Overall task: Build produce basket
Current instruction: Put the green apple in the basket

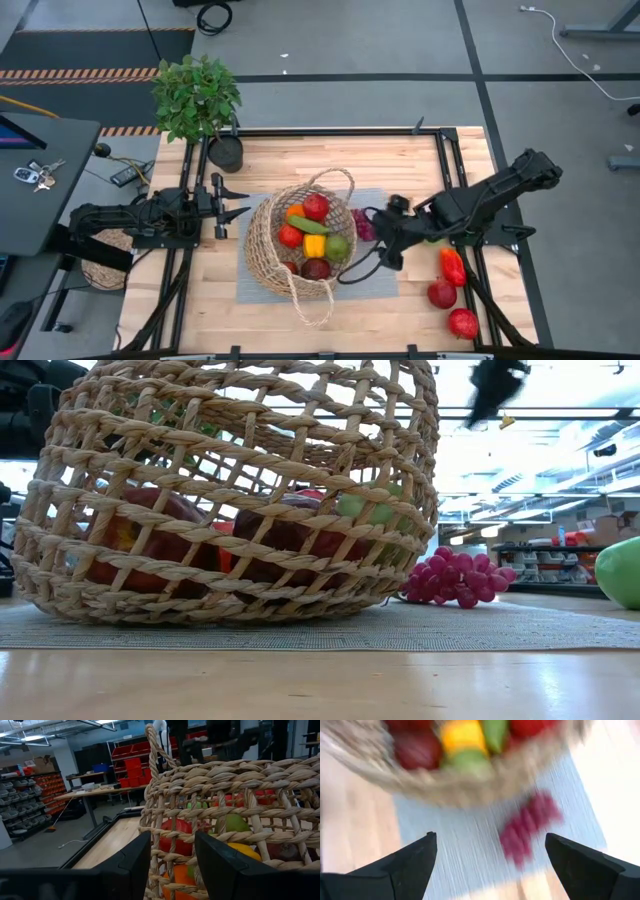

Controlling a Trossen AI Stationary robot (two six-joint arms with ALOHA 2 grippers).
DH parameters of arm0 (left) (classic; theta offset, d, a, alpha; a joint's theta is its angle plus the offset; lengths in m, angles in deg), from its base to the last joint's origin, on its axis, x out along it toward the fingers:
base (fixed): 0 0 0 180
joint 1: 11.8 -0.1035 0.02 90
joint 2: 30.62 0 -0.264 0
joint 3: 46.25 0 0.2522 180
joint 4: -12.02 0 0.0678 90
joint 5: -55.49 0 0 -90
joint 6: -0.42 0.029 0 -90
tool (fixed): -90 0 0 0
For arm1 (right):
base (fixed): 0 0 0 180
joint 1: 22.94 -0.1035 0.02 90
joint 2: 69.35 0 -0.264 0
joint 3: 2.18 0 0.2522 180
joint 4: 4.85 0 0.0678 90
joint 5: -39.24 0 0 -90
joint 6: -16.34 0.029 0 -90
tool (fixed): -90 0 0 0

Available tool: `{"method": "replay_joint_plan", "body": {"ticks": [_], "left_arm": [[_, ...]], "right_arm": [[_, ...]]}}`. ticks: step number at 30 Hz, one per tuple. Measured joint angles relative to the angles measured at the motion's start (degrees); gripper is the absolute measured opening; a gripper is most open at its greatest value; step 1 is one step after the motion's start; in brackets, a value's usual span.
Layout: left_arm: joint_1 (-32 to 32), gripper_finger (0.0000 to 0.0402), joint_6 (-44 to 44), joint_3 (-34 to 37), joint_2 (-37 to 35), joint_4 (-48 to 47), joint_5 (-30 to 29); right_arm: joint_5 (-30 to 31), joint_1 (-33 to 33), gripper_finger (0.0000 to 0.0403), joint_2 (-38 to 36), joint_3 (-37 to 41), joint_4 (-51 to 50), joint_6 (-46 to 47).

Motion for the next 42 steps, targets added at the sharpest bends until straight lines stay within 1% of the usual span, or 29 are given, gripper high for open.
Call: {"method": "replay_joint_plan", "body": {"ticks": [4,8,12,20,23,25,30,35,40,41,42], "left_arm": [[0.0,0.0160,0.0,0.0,0.0,0.0,0.0],[0.0,0.0160,0.0,0.0,0.0,0.0,0.0],[0.0,0.0160,0.0,0.0,0.0,0.0,0.0],[0.0,0.0160,0.0,0.0,0.0,0.0,0.0],[0.0,0.0160,0.0,0.0,0.0,0.0,0.0],[0.0,0.0160,0.0,0.0,0.0,0.0,0.0],[0.0,0.0160,0.0,0.0,0.0,0.0,0.0],[0.0,0.0160,0.0,0.0,0.0,0.0,0.0],[0.0,0.0160,0.0,0.0,0.0,0.0,0.0],[0.0,0.0160,0.0,0.0,0.0,0.0,0.0],[0.0,0.0160,0.0,0.0,0.0,0.0,0.0]], "right_arm": [[0.0,-1.4,0.0375,0.0,0.0,-11.1,12.9],[1.0,-3.5,0.0375,0.0,0.0,-17.1,20.3],[1.9,-4.8,0.0375,0.0,0.5,-22.2,23.6],[0.4,-5.2,0.0375,0.0,7.7,-23.9,27.4],[0.2,-5.2,0.0375,0.0,9.3,-26.8,29.3],[1.2,-5.2,0.0375,-0.1,10.3,-28.4,30.8],[1.7,-4.9,0.0374,-2.3,15.1,-27.1,32.6],[0.4,-4.9,0.0363,-7.3,21.6,-22.8,35.0],[0.6,-4.9,0.0355,-11.5,26.7,-20.0,37.1],[0.9,-4.8,0.0355,-11.7,26.9,-20.1,36.8],[2.3,-4.8,0.0354,-11.9,26.6,-19.8,36.9]]}}
